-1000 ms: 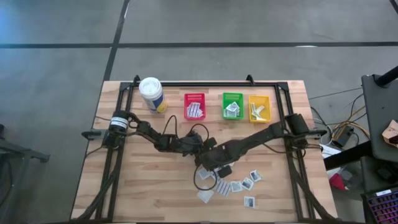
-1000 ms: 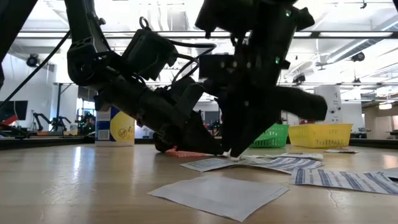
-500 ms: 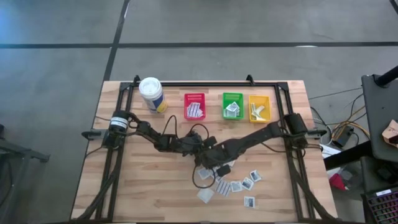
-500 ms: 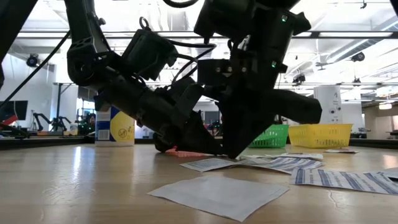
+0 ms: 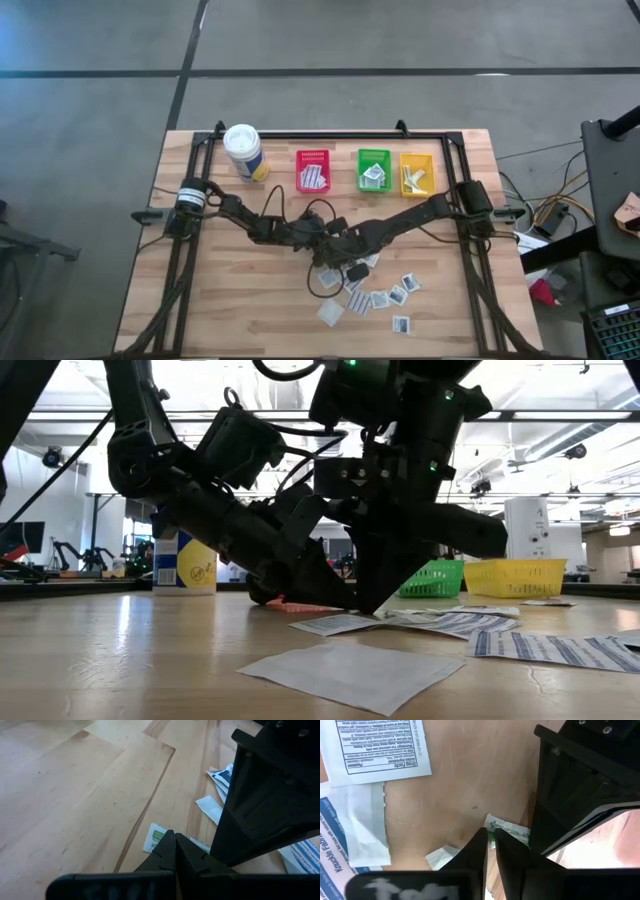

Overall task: Pick & Place First Aid Supplies
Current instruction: Put the green bandage in the yellow bin

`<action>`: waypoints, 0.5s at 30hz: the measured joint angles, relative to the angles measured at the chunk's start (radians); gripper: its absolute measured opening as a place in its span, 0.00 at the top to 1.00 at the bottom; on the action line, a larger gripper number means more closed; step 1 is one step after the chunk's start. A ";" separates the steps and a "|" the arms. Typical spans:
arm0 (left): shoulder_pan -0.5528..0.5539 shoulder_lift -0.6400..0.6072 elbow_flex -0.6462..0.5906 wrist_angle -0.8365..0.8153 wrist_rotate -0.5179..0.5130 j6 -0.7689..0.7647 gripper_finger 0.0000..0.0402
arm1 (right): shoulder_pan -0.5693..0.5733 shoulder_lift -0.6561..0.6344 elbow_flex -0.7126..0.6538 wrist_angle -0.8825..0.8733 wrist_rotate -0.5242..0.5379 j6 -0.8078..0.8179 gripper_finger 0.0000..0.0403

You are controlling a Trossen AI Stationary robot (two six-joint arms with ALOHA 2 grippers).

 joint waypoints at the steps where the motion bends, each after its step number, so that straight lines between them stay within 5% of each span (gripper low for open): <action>1: 0.000 0.000 0.000 -0.001 0.000 0.000 1.00 | 0.000 0.000 0.000 0.000 0.000 0.000 0.93; 15: 0.000 -0.007 0.000 -0.003 0.002 0.015 1.00 | 0.006 -0.021 0.012 -0.045 -0.037 0.002 0.98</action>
